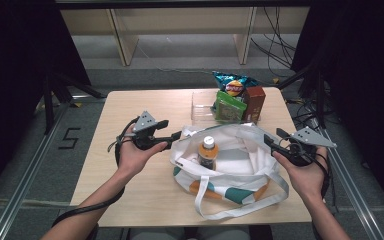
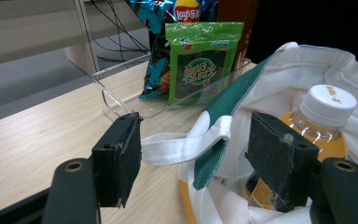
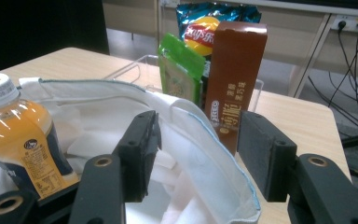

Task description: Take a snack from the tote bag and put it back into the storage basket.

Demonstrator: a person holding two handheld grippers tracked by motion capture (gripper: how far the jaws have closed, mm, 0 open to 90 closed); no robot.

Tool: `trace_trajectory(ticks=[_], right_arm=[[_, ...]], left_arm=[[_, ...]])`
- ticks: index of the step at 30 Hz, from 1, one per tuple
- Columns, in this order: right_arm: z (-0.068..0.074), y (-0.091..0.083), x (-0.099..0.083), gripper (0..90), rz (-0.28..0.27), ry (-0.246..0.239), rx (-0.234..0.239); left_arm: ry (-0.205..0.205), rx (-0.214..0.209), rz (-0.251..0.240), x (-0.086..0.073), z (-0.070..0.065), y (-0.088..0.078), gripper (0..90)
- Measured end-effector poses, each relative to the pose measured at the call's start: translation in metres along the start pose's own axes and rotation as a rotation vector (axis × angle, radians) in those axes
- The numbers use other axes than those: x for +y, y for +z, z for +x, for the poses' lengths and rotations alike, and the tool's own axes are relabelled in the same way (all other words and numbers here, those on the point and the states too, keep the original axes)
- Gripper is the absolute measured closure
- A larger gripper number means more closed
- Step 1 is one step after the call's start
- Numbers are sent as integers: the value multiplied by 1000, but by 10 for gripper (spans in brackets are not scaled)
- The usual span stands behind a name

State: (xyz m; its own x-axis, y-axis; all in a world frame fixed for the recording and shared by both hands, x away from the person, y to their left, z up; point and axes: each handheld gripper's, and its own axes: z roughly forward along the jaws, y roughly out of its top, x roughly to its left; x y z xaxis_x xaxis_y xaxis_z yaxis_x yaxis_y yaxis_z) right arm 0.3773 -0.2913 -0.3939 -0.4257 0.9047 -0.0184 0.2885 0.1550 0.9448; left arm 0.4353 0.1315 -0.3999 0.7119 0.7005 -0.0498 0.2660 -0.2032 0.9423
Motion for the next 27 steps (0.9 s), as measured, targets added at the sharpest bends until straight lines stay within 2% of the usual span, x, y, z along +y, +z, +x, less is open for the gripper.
trace_trajectory(ticks=[1, 4, 5, 6, 8, 10, 11, 13, 17, 19, 20, 21, 23, 25, 27], right_arm=[[0, 0, 0, 487, -5, -15, 2], [4, -1, -2, 487, -3, -5, -6], [3, 1, -2, 487, -25, -27, -16], [2, 1, -2, 487, -13, -32, -13], [2, 3, -3, 487, -12, -23, 4], [1, 2, -3, 487, -5, -24, -8], [2, 2, -4, 487, 0, -9, -20], [1, 2, -5, 487, -7, -12, -19], [-1, 4, -6, 487, -14, -16, -29], [0, 2, -5, 487, 3, 9, -28], [-2, 3, -5, 487, -9, -18, -22], [-2, 3, -4, 487, -13, -20, -23], [-1, 1, -4, 487, -9, 8, -26], [-4, 2, -4, 487, -17, -15, -27], [-3, 2, -5, 486, -24, 2, -43]], left_arm=[[2, -4, -3, 0, 0, 0, 341], [-1, -10, -14, 1, -2, -1, 334], [-1, -14, -15, 2, -3, -1, 331], [-1, -20, -18, 2, -3, -2, 329], [-5, -28, -22, 2, -5, -2, 326], [-1, -38, -27, 1, -6, -2, 322], [-5, -43, -32, 1, -7, -2, 320], [-4, -54, -40, 1, -9, -3, 318], [-9, -88, -54, 1, -14, -2, 320], [-4, -97, -52, 2, -18, -1, 322], [-5, -104, -53, 2, -19, -1, 323], [4, -110, -53, 2, -21, -1, 324], [8, -136, -54, 2, -26, 2, 326], [13, -154, -59, 3, -31, 5, 332], [16, -173, -59, 3, -36, 8, 333]])
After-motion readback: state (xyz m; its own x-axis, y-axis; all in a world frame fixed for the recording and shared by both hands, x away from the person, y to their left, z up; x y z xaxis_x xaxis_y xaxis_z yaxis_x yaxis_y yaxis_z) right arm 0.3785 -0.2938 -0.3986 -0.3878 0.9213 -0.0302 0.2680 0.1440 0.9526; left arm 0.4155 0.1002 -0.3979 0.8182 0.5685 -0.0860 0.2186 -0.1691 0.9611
